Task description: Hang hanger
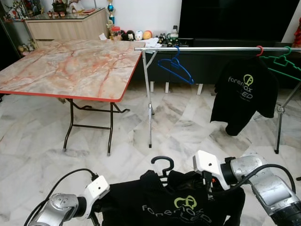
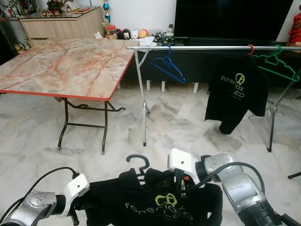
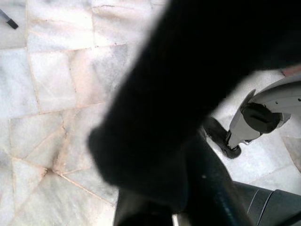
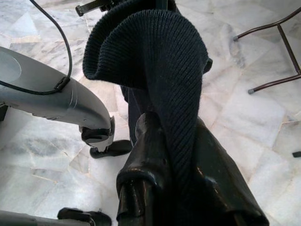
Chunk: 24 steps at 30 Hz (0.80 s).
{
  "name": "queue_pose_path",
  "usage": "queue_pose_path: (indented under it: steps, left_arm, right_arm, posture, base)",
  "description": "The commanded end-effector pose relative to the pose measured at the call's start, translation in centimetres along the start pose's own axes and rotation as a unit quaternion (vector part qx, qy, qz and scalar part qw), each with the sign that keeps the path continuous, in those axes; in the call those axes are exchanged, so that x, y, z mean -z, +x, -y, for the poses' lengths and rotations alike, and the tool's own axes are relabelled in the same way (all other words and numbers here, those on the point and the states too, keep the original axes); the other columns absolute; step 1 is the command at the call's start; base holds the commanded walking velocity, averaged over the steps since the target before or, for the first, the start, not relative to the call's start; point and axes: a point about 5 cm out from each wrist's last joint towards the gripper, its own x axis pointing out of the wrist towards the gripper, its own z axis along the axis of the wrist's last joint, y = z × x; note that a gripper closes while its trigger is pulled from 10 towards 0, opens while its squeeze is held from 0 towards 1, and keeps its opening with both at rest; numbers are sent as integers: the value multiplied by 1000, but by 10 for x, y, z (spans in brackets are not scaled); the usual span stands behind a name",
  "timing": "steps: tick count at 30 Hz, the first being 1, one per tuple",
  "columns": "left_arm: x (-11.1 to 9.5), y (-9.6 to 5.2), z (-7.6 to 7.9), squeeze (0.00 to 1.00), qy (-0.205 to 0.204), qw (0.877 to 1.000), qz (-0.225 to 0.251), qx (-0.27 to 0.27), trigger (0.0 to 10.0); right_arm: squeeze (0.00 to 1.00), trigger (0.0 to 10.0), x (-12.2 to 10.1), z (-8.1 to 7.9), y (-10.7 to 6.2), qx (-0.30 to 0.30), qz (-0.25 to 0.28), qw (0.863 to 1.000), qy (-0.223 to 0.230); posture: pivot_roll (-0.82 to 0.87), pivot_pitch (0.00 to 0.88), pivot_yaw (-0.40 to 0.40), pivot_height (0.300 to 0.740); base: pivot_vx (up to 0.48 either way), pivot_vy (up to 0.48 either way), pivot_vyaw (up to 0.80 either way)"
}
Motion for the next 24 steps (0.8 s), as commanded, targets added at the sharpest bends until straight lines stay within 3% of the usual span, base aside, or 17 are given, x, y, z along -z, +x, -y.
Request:
queue_pose_path:
  steps: [1,7,14,17,18,20,21,24]
  left_arm:
    - [2,-5,-2,0,-4,1000,4,-6,0]
    - [-2,-4,-3,0,-14,999,30,-16,0]
    - [-1,-4,-6,0,4,999,19,-31,0]
    - [-9,-7,-14,0,-22,996,56,-63,0]
    - [-9,-8,-15,0,-27,995,63,-72,0]
    - [-10,-8,-15,0,-27,995,64,-73,0]
    - [-9,-8,-14,0,-29,995,65,-71,0]
    - [-7,-8,-14,0,-28,995,64,-70,0]
  right_arm:
    - [0,10000,-9,6,-5,15,13,1000,-20]
    - [0,10000,-6,4,-4,23,13,1000,-17]
    - [0,10000,2,8,-5,58,-7,998,-18]
    - [0,10000,14,25,-10,161,-20,987,24]
    - [0,10000,18,34,-13,222,-14,973,64]
    - [0,10000,19,36,-14,235,-13,969,72]
    - [0,10000,25,39,-15,271,-8,956,113]
    - [0,10000,30,38,-14,281,-12,951,126]
  posture:
    - [36,36,40,740]
    - [28,27,48,740]
    - [27,19,44,740]
    - [25,14,42,740]
    - [19,13,42,740]
    - [19,13,42,740]
    - [15,12,44,740]
    - [14,12,44,740]
  base:
    - [0,0,0]
    - [0,0,0]
    - [0,0,0]
    - [0,0,0]
    - [0,0,0]
    - [0,0,0]
    - [0,0,0]
    - [0,0,0]
